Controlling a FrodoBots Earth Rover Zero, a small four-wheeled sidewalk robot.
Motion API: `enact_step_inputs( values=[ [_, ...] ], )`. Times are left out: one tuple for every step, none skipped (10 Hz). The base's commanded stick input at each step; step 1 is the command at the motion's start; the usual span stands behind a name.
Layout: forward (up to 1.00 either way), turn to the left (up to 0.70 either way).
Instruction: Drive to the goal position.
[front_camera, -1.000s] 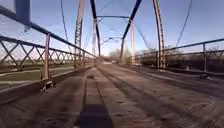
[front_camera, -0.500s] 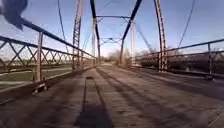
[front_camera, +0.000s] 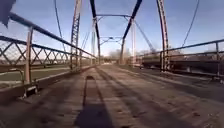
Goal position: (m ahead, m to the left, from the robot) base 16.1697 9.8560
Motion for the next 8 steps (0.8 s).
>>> enact_step_inputs(
  values=[
    [0.70,0.00],
    [0.70,0.00],
    [0.70,0.00],
    [0.70,0.00],
    [0.70,0.00],
    [0.70,0.00],
    [0.70,0.00],
    [0.70,0.00]
  ],
)
